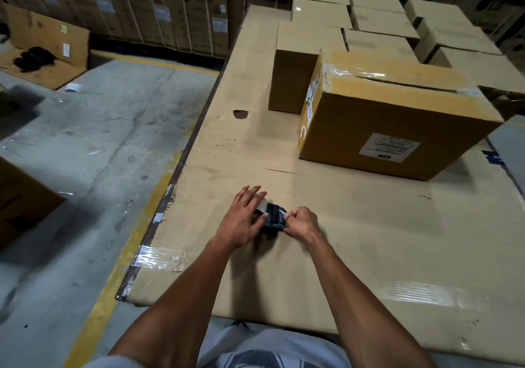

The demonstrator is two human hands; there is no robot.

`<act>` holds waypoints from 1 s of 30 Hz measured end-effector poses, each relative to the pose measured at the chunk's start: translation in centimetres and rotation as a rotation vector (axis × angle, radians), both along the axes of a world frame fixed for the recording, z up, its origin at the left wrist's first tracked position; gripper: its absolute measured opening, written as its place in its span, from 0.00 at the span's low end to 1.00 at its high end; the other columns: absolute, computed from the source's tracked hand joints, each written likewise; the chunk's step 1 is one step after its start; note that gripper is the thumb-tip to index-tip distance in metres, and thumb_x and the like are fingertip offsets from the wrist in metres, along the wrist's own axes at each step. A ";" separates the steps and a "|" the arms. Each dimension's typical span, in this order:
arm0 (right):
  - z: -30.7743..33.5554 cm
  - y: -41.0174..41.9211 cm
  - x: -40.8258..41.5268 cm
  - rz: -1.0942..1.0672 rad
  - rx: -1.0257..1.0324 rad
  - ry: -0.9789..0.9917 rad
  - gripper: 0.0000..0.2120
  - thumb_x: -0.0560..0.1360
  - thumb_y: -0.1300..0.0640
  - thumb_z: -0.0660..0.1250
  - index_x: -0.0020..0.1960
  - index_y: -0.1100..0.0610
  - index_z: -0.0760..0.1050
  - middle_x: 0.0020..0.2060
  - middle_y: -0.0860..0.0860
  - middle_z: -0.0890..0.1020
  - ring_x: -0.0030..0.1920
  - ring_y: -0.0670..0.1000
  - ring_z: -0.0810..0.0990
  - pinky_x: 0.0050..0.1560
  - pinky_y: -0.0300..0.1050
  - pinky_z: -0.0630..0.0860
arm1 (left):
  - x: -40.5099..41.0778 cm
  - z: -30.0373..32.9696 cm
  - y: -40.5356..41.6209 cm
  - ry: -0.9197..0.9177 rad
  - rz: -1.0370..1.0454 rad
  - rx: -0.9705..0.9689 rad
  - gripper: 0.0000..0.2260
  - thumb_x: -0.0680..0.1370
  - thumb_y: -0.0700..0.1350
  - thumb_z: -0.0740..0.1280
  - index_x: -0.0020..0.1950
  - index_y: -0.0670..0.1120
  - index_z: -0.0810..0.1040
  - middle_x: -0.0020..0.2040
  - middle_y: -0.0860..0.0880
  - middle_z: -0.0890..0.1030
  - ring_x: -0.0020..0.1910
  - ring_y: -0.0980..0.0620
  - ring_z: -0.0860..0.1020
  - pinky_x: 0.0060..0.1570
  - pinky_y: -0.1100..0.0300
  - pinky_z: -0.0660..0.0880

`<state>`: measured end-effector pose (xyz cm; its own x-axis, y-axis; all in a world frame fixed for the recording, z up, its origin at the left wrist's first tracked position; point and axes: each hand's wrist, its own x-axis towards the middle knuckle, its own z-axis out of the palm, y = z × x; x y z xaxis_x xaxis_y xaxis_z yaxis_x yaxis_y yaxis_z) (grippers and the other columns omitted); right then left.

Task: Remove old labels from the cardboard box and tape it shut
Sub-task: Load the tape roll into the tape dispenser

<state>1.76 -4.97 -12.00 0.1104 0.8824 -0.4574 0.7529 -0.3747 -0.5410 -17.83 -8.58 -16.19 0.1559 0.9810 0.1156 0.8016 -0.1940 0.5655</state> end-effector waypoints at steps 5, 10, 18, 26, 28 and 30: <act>0.5 0.5 -0.4 -0.017 0.015 0.013 0.09 0.77 0.60 0.69 0.48 0.59 0.89 0.51 0.55 0.89 0.55 0.56 0.86 0.55 0.43 0.79 | 0.3 0.2 0.1 -0.001 0.078 0.030 0.27 0.82 0.58 0.62 0.79 0.48 0.70 0.82 0.45 0.67 0.82 0.41 0.62 0.81 0.43 0.63; 0.6 0.6 -1.0 -0.053 0.060 -0.025 0.11 0.72 0.61 0.66 0.35 0.63 0.82 0.30 0.57 0.81 0.42 0.61 0.81 0.43 0.47 0.76 | 3.1 1.2 0.3 0.190 0.167 -0.046 0.29 0.80 0.61 0.61 0.77 0.46 0.69 0.82 0.38 0.66 0.83 0.37 0.61 0.82 0.42 0.61; 0.4 0.3 -0.8 -0.096 0.093 0.011 0.10 0.73 0.63 0.65 0.41 0.64 0.85 0.42 0.61 0.87 0.52 0.63 0.83 0.51 0.48 0.78 | 4.4 0.6 1.0 0.293 0.208 -0.124 0.24 0.87 0.59 0.59 0.80 0.48 0.64 0.86 0.40 0.58 0.86 0.37 0.53 0.84 0.43 0.56; 0.0 -0.2 -0.8 -0.089 0.163 -0.011 0.10 0.74 0.62 0.67 0.47 0.60 0.88 0.50 0.57 0.89 0.55 0.60 0.85 0.60 0.45 0.76 | 3.7 1.1 0.9 0.291 0.206 -0.150 0.30 0.88 0.59 0.55 0.86 0.45 0.57 0.88 0.40 0.52 0.87 0.40 0.48 0.85 0.44 0.53; 0.1 -0.1 -0.9 -0.098 0.166 -0.006 0.10 0.75 0.62 0.67 0.48 0.60 0.88 0.51 0.57 0.89 0.56 0.59 0.85 0.61 0.44 0.75 | 3.6 1.1 0.8 0.273 0.219 -0.138 0.31 0.88 0.60 0.55 0.86 0.45 0.58 0.87 0.40 0.54 0.87 0.40 0.50 0.85 0.45 0.53; 0.2 0.0 -1.0 -0.114 0.162 0.002 0.10 0.75 0.62 0.66 0.48 0.60 0.88 0.51 0.57 0.89 0.56 0.59 0.85 0.60 0.43 0.75 | 3.5 1.1 0.7 0.247 0.230 -0.133 0.31 0.87 0.60 0.56 0.86 0.44 0.58 0.87 0.40 0.55 0.87 0.40 0.51 0.85 0.46 0.53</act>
